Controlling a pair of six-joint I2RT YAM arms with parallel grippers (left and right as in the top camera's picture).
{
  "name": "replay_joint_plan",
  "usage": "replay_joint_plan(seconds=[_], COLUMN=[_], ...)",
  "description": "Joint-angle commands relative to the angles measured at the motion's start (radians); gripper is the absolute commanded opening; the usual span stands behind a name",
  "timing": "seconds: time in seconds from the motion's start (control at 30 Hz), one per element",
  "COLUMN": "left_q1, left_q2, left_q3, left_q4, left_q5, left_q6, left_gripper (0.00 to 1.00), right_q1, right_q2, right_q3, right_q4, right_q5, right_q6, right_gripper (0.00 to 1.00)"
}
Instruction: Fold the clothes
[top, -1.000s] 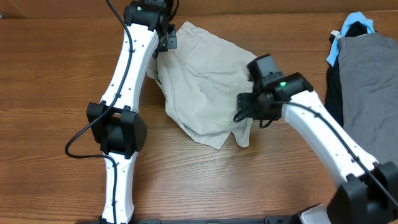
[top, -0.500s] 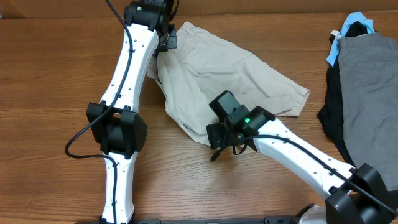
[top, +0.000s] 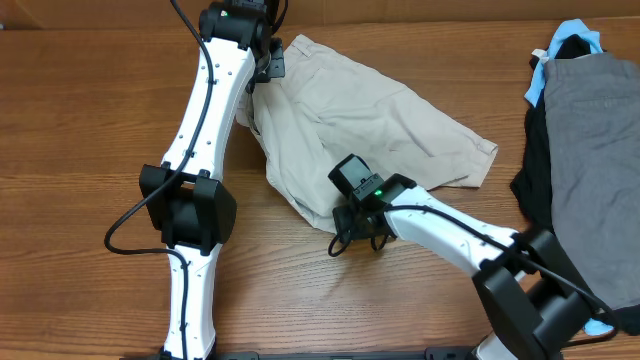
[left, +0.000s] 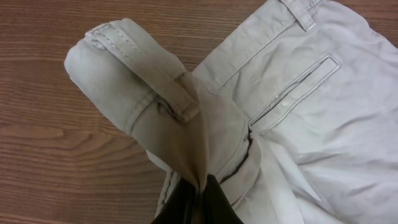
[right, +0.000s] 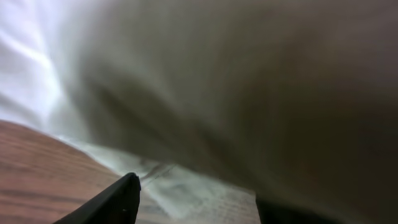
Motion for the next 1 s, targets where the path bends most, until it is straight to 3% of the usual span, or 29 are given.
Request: replay_joint_plan(seconds=[0.0, 0.4, 0.5, 0.57, 0.6, 0.63, 0.77, 0.97], left_q1=[-0.006, -0.006, -0.006, -0.006, -0.006, -0.006, -0.005, 0.008], left_q2=[0.007, 0.007, 0.007, 0.007, 0.007, 0.007, 0.004, -0.054], left_q3=[0.000, 0.000, 0.000, 0.000, 0.000, 0.000, 0.019, 0.086], left_q4=[0.005, -0.003, -0.003, -0.004, -0.004, -0.003, -0.023, -0.103], left_q5=[0.001, 0.002, 0.002, 0.001, 0.001, 0.001, -0.001, -0.003], left_q6=[-0.024, -0.024, -0.024, -0.024, -0.018, -0.010, 0.014, 0.044], left_gripper=[0.04, 0.04, 0.04, 0.04, 0.04, 0.04, 0.04, 0.04], right_q1=[0.003, 0.068, 0.074, 0.074, 0.074, 0.074, 0.066, 0.010], right_q2=[0.022, 0.086, 0.086, 0.086, 0.085, 0.085, 0.055, -0.116], right_q3=[-0.003, -0.003, -0.003, -0.003, -0.002, -0.001, 0.033, 0.146], right_q4=[0.023, 0.024, -0.005, -0.035, -0.049, -0.063, -0.163, -0.372], right_q5=[0.010, 0.055, 0.068, 0.069, 0.066, 0.062, 0.059, 0.060], right_q6=[-0.018, -0.004, 0.039, 0.090, 0.120, 0.151, 0.252, 0.275], right_gripper=[0.63, 0.61, 0.40, 0.23, 0.09, 0.04, 0.04, 0.04])
